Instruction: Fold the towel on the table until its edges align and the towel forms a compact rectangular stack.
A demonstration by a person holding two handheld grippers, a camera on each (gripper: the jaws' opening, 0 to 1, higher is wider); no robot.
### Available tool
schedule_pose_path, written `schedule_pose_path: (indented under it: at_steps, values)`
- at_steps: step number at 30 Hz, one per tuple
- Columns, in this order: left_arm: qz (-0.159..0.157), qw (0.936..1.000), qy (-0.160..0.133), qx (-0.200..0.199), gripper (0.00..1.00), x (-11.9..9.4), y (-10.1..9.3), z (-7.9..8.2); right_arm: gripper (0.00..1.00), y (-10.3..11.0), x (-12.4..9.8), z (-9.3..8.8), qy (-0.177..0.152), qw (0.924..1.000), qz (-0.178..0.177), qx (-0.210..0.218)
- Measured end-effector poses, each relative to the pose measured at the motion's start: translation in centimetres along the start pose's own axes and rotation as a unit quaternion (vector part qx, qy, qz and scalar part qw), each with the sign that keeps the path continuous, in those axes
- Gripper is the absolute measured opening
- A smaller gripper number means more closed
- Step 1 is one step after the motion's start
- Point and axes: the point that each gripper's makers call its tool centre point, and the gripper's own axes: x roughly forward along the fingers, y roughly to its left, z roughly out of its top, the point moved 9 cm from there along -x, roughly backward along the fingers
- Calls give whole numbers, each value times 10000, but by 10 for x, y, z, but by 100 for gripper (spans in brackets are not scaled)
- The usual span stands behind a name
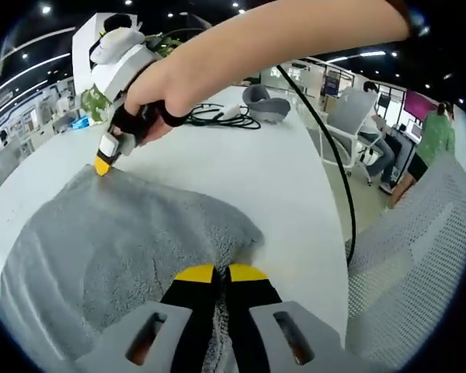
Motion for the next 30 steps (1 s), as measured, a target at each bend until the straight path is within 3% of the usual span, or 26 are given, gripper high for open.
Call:
schedule_pose_path:
  at_steps: [24,30]
  values:
    - [-344,9935,-867,-657,3,0,-29,63,0,-24,-53,21,-571,9975,-220,353]
    - [-398,9923,-1047,-521,3,-2,-38,79,0,-26,-71,26,-668,9969,-326,263]
